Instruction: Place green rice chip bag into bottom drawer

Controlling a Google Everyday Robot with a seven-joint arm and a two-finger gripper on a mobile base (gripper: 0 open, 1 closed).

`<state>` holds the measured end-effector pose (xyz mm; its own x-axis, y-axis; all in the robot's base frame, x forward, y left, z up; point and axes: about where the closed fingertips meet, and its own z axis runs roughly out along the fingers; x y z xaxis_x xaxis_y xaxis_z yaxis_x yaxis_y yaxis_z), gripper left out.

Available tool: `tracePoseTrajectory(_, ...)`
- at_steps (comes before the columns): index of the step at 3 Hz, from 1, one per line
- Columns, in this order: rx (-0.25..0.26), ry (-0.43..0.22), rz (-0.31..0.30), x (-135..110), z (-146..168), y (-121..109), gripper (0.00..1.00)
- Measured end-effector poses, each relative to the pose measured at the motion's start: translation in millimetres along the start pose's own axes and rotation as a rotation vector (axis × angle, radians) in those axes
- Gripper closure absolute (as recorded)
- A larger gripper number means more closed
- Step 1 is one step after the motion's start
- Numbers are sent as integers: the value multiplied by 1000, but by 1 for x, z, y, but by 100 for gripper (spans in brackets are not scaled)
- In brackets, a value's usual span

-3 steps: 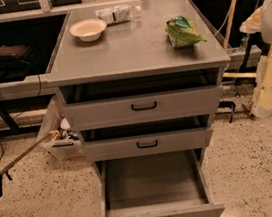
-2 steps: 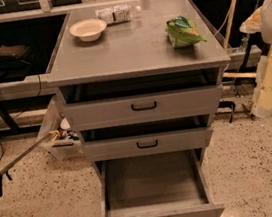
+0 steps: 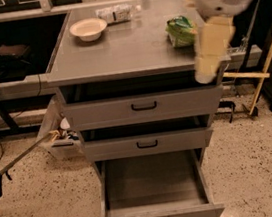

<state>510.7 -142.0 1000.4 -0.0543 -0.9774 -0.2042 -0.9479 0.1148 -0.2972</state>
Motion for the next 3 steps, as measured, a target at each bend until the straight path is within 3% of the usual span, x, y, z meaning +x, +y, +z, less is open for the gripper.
tracePoseTrajectory(1, 75, -22, -71, -59, 13, -72, 0)
tracePoseTrajectory(2, 109, 13, -76, -91, 53, -141, 0)
tracePoseTrajectory(3, 126, 101, -47, -102, 97, -194, 0)
